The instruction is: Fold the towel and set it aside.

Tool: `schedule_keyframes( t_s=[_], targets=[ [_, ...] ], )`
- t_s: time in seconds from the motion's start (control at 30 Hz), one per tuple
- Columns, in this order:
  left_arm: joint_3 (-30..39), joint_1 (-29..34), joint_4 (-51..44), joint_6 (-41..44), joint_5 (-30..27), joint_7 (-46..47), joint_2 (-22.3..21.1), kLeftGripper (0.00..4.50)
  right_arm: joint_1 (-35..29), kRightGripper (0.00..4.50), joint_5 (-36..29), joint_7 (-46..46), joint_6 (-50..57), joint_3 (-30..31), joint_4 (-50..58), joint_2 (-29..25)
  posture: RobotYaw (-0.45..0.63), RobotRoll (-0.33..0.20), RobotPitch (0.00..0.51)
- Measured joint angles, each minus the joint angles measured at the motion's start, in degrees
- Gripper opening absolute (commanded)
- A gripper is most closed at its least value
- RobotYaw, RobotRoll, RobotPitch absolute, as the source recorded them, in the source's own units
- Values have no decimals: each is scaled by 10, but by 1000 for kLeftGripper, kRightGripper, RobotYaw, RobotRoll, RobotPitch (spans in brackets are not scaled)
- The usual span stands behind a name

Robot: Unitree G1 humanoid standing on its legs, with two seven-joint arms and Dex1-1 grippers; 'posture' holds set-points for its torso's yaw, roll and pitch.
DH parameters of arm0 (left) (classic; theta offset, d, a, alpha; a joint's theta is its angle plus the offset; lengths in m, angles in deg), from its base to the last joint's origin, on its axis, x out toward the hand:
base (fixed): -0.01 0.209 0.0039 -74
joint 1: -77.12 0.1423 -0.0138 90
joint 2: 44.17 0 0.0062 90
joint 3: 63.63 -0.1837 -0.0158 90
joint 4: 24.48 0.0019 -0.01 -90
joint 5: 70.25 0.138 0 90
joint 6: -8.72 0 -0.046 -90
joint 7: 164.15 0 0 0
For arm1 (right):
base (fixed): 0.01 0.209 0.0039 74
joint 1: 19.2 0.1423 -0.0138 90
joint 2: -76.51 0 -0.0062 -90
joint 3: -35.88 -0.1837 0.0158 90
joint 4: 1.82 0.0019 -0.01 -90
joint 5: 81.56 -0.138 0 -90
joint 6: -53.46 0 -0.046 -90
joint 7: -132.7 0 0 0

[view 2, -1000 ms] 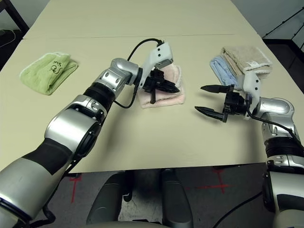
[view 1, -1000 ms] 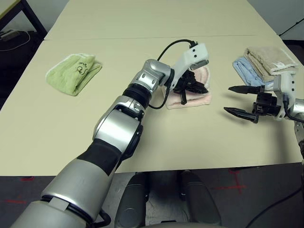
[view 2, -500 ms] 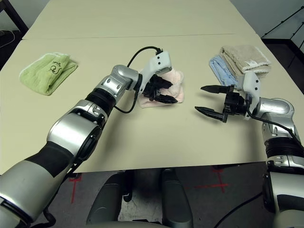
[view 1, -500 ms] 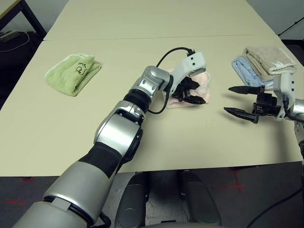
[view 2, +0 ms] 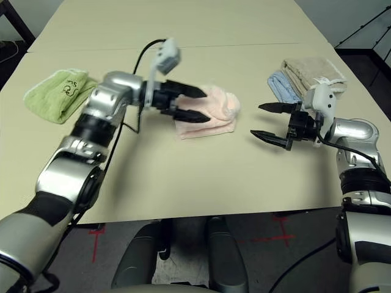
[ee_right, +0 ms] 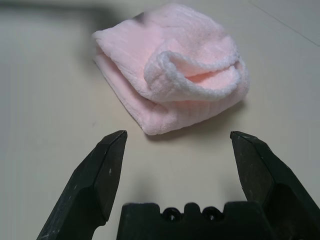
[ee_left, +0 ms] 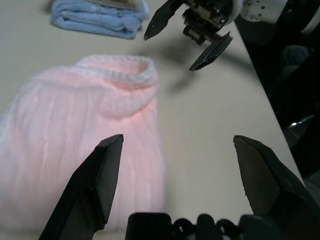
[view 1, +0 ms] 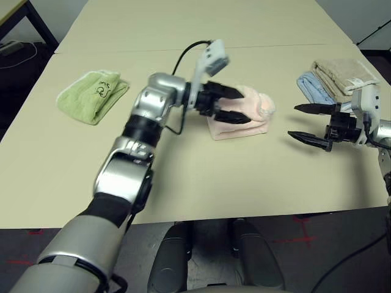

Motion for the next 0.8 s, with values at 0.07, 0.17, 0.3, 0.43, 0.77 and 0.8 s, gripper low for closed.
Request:
schedule_keyframes(
  t_s=[0.07, 0.17, 0.3, 0.43, 0.77, 0.8],
  targets=[
    [20, 11, -8, -1, -1, 40, -17, 4472, 9, 4500, -7, -18, 17, -7, 0, 8, 35, 0, 179],
    [45, 23, 5, -33, 0, 103, -28, 4472, 22, 4500, -15, -48, 47, -14, 0, 15, 40, 0, 181],
    [70, 26, 55, -93, -1, 159, -33, 4472, 34, 4500, -17, -70, 64, -16, 0, 19, 39, 0, 185],
    [81, 27, 98, -153, -12, 170, -20, 4472, 42, 4500, -18, -69, 72, -16, -6, 32, 35, 0, 187],
    [83, 30, 191, -250, -10, 230, -11, 4500, 65, 4111, -24, -39, 113, -18, -48, 37, 54, 0, 186],
    [85, 30, 197, -256, -10, 237, -11, 4500, 66, 3877, -23, -38, 110, -18, -52, 36, 53, 0, 184]
  ],
)
